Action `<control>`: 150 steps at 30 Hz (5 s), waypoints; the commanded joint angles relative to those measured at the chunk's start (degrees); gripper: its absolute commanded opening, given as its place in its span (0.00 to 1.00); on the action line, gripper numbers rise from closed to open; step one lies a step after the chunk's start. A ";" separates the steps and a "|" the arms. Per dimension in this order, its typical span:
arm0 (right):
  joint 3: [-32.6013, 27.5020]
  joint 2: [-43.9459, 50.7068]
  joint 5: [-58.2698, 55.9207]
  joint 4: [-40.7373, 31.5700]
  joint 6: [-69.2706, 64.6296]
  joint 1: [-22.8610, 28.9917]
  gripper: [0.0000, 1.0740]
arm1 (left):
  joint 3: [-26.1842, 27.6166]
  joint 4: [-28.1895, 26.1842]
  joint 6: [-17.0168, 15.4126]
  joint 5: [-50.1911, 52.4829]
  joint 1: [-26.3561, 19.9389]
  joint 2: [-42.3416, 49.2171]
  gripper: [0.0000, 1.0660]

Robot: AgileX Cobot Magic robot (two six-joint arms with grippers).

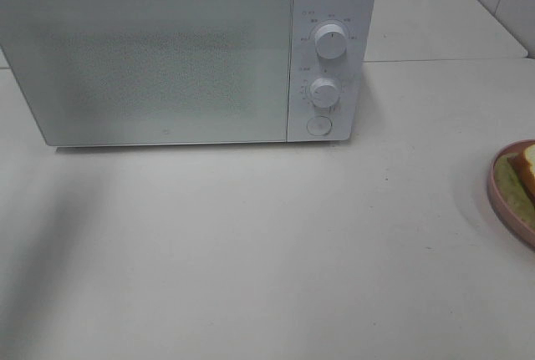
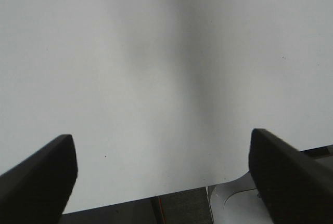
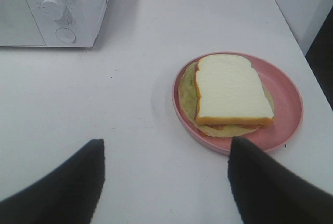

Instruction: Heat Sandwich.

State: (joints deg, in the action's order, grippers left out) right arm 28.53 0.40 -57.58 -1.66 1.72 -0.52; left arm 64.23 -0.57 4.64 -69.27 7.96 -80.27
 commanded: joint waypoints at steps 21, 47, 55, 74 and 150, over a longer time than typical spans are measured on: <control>0.06 1.38 0.46 -0.11 -0.57 0.23 0.61 | -26.18 0.57 0.74 6.25 -11.40 48.93 0.81; 0.06 1.38 0.46 -0.11 -0.63 0.23 0.61 | -34.72 1.72 -2.64 8.14 -11.40 78.21 0.80; 0.06 1.15 0.46 0.00 -0.63 0.23 0.61 | -34.78 5.39 -6.36 8.14 -11.40 81.59 0.78; 0.06 1.15 0.46 -0.06 -0.74 0.23 0.61 | -34.78 4.53 -5.90 8.19 -11.40 81.59 0.78; 0.06 1.15 0.46 -0.06 -0.74 0.23 0.61 | -34.78 4.53 -5.90 8.19 -11.40 81.59 0.78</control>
State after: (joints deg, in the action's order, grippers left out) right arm 28.53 0.40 -57.58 -1.66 0.86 -0.52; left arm 29.62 4.07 -1.09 -60.91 -3.38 0.23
